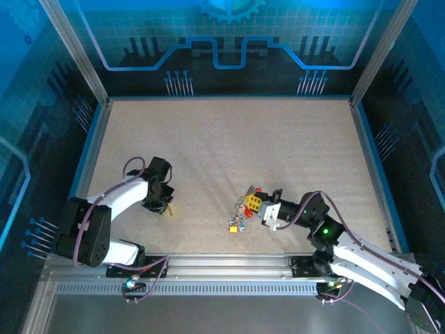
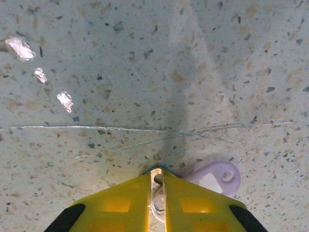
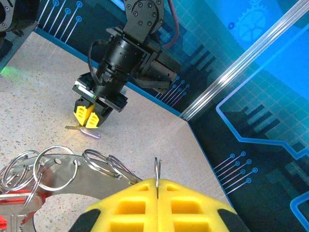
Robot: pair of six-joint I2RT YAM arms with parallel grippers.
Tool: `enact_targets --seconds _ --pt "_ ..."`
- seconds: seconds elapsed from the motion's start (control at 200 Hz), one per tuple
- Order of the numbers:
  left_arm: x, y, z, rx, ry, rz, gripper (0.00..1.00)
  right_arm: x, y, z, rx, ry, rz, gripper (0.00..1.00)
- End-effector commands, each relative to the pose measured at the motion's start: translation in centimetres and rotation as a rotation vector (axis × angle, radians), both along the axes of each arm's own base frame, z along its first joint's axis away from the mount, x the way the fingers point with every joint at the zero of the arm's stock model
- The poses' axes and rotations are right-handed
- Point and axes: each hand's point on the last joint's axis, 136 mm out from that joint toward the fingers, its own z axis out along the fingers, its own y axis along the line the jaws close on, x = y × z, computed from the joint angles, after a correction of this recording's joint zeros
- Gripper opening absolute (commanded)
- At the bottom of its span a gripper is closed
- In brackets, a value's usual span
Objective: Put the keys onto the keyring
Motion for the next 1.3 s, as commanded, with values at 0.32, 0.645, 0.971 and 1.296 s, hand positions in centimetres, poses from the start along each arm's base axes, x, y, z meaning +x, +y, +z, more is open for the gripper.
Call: enact_targets --seconds 0.32,0.645,0.971,1.296 --pt "2.2 0.0 1.2 0.028 -0.055 -0.025 0.21 0.0 -0.2 1.8 0.039 -0.055 -0.002 0.00" --pt "1.5 -0.4 0.7 0.003 -0.040 -0.040 0.28 0.0 -0.2 1.7 0.037 -0.054 -0.002 0.00" --pt "-0.6 -1.4 0.0 -0.032 -0.005 0.000 0.36 0.0 -0.1 1.6 0.033 -0.050 0.006 0.00" --pt "0.8 -1.2 -0.5 0.021 -0.021 -0.049 0.17 0.0 -0.3 1.9 0.039 -0.057 -0.003 0.00"
